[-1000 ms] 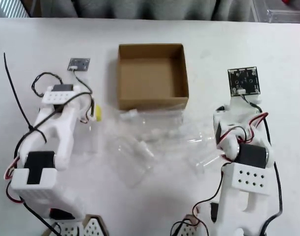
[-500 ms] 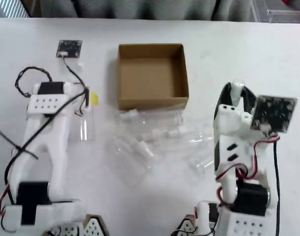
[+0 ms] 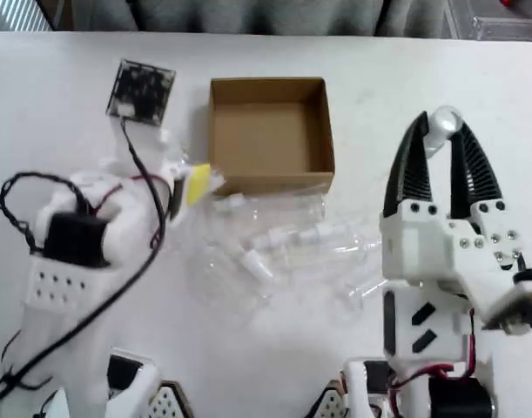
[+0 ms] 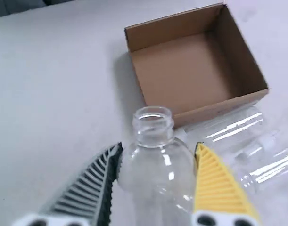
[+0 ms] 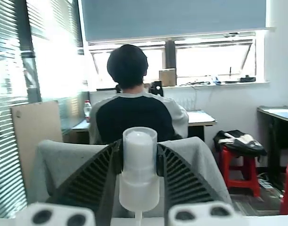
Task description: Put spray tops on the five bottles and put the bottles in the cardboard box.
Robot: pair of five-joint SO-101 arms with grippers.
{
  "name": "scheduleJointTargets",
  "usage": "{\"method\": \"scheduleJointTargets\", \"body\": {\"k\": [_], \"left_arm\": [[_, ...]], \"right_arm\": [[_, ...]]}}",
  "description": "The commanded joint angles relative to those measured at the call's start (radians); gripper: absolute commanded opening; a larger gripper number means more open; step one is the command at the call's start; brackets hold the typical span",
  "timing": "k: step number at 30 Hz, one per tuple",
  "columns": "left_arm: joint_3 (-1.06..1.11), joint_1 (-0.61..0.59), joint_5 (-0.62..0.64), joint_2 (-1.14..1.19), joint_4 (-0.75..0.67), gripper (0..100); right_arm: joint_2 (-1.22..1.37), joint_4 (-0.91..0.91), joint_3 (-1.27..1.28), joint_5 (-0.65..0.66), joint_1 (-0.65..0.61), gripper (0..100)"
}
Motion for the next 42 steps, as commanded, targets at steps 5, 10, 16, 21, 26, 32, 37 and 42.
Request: {"method": "scheduleJointTargets", "body": {"k": [5, 10, 16, 21, 26, 32, 37, 42], "left_arm": [[0.213, 0.048, -0.002, -0.278, -0.094, 8], [0.405, 0.061, 0.000, -0.456, -0.247, 8], [0.517, 0.076, 0.000, -0.665, -0.284, 8], [0.542, 0.077, 0.000, -0.802, -0.279, 8], [0.608, 0.077, -0.003, -0.885, -0.284, 8], [0.686, 0.166, -0.009, -0.983, -0.276, 8], [0.752, 0.177, -0.083, -1.064, -0.276, 8], [0.790, 0.174, -0.137, -1.087, -0.282, 8]], "right_arm": [[0.031, 0.015, -0.078, -0.011, -0.159, 1.5], [0.033, -0.004, -0.084, -0.012, -0.219, 1.5], [0.038, -0.119, -0.084, -0.012, -0.242, 1.5], [0.068, -0.197, -0.084, -0.012, -0.311, 1.5], [0.170, -0.252, -0.104, -0.012, -0.427, 1.5], [0.288, -0.214, -0.238, -0.012, -0.578, 1.5], [0.360, -0.199, -0.261, -0.012, -0.639, 1.5], [0.389, -0.191, -0.253, -0.012, -0.642, 1.5]]}}
